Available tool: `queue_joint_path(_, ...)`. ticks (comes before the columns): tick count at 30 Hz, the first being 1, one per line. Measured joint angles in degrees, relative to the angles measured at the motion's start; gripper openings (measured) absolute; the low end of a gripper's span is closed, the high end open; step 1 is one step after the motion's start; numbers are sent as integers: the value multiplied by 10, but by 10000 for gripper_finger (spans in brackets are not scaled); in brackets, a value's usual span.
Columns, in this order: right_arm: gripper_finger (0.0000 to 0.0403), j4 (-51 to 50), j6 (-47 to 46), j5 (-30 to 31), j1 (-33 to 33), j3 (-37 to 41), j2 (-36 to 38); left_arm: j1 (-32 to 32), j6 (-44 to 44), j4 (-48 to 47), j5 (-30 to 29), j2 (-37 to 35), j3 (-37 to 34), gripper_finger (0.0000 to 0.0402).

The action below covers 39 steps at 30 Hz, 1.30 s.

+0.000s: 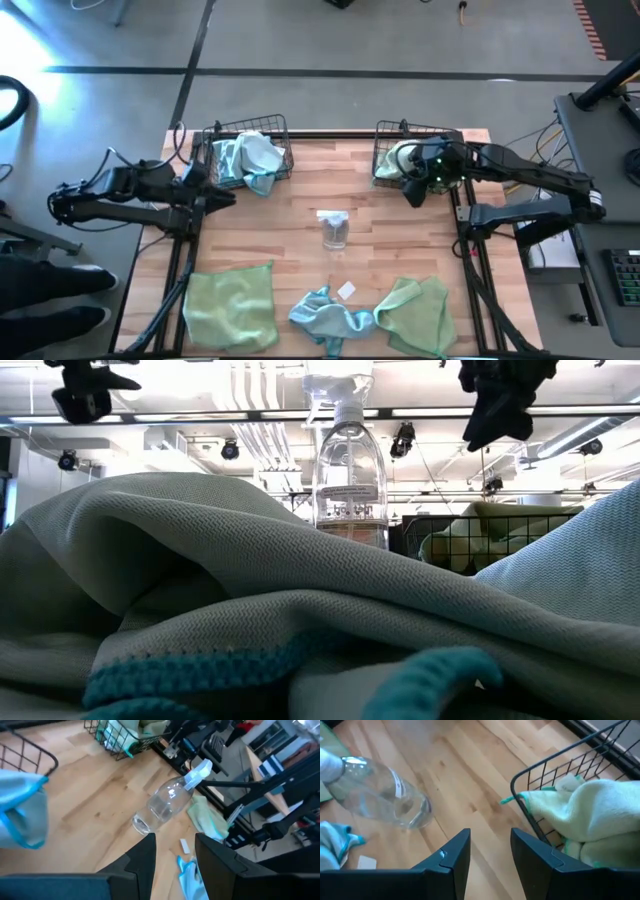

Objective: Sort microfiber towel by color & place in baskets
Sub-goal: Put the green towel into the right wire basket

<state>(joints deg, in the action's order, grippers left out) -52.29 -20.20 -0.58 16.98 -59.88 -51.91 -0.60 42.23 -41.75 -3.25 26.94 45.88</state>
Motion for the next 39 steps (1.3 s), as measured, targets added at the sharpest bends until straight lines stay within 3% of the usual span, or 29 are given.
queue_joint_path(12, 132, -111, -101, -55, -42, 18, 19, -3, 44, 172, 70, 40, -67, 122)
queue_joint_path(18, 130, -167, -147, -72, -99, 25, 19, -16, 40, 174, 71, 75, -53, 122)
queue_joint_path(28, 134, -169, -259, -74, -217, 28, 8, -48, 28, 191, 69, 131, -26, 122)
queue_joint_path(39, 134, -158, -407, -74, -349, 32, -77, -90, -87, 183, 68, 168, 40, 122)
